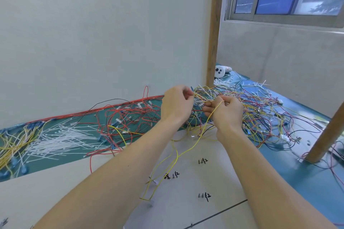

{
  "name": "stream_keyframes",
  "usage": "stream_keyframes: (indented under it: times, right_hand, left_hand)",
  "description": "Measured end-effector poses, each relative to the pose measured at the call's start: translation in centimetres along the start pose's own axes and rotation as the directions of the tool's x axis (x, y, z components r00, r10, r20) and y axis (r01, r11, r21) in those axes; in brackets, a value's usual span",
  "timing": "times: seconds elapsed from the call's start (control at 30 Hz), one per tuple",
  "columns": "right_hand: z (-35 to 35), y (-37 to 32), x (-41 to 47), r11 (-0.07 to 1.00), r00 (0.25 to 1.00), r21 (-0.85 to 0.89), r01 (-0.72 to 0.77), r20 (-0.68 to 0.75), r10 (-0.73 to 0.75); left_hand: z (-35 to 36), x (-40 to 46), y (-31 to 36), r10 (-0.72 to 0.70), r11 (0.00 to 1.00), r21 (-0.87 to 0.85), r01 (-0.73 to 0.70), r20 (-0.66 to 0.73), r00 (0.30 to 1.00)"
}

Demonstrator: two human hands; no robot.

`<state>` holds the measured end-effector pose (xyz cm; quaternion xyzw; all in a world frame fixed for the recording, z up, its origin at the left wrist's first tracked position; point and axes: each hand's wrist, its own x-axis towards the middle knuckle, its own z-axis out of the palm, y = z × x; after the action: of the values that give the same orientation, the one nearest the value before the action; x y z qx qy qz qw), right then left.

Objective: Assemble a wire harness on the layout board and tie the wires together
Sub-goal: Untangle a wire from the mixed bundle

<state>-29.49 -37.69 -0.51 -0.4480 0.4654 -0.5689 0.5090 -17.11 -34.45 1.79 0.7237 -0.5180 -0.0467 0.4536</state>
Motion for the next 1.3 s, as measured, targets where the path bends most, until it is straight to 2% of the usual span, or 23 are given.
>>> stream_keyframes:
  times: [0.07,0.17,0.33,0.43,0.57,0.67,0.8,0.93,1.03,1.17,1.3]
  right_hand:
    - [-0.1,-0.1,0.2,0.999,0.999,-0.003,-0.044,0.021,0.044]
    - [-0.4,-0.4,0.1,0.994,0.995,0.058,-0.095,0.043,0.093]
    - [-0.3,-0.6,-0.3,0.983,0.99,0.129,-0.127,0.073,0.119]
    - [-0.4,-0.5,-0.3,0.986,0.991,0.116,-0.122,0.072,0.114]
    - [-0.3,-0.4,-0.4,0.998,0.997,-0.005,-0.065,0.036,0.065]
    - [-0.4,-0.1,-0.3,0.997,0.998,-0.055,-0.045,0.032,0.047]
    - [-0.6,0.0,-0.3,0.988,0.997,-0.148,-0.04,0.062,0.05]
    - [-0.7,-0.1,-0.6,0.937,0.996,-0.34,0.079,0.074,-0.057]
    - [-0.6,-0.2,-0.7,0.862,0.988,-0.484,0.152,0.098,-0.119]
    - [-0.7,-0.4,-0.9,0.827,0.985,-0.535,0.174,0.112,-0.135]
    - [-0.7,-0.3,-1.0,0.758,0.969,-0.604,0.246,0.144,-0.2]
  left_hand:
    - [-0.1,0.4,0.6,0.091,0.992,-0.098,-0.079,0.117,0.989]
    - [-0.5,0.6,0.8,0.112,0.975,-0.218,-0.029,0.376,0.92]
    - [-1.8,0.8,-0.3,0.177,0.957,-0.291,-0.012,0.545,0.82]
    - [-2.4,0.9,-0.6,0.208,0.952,-0.304,-0.041,0.542,0.814]
    - [-2.0,0.6,-0.6,0.242,0.953,-0.283,-0.111,0.486,0.84]
    - [-1.7,0.5,-0.6,0.22,0.951,-0.295,-0.092,0.436,0.873]
    - [-1.8,0.5,-0.5,0.174,0.964,-0.261,-0.05,0.477,0.861]
    - [-1.9,0.7,-0.8,0.191,0.949,-0.314,-0.038,0.474,0.86]
    - [-1.8,0.7,-0.9,0.172,0.933,-0.358,0.032,0.521,0.836]
    - [-2.0,0.9,-1.4,0.096,0.901,-0.389,0.191,0.608,0.788]
    - [-2.3,1.2,-1.6,0.087,0.895,-0.387,0.22,0.637,0.766]
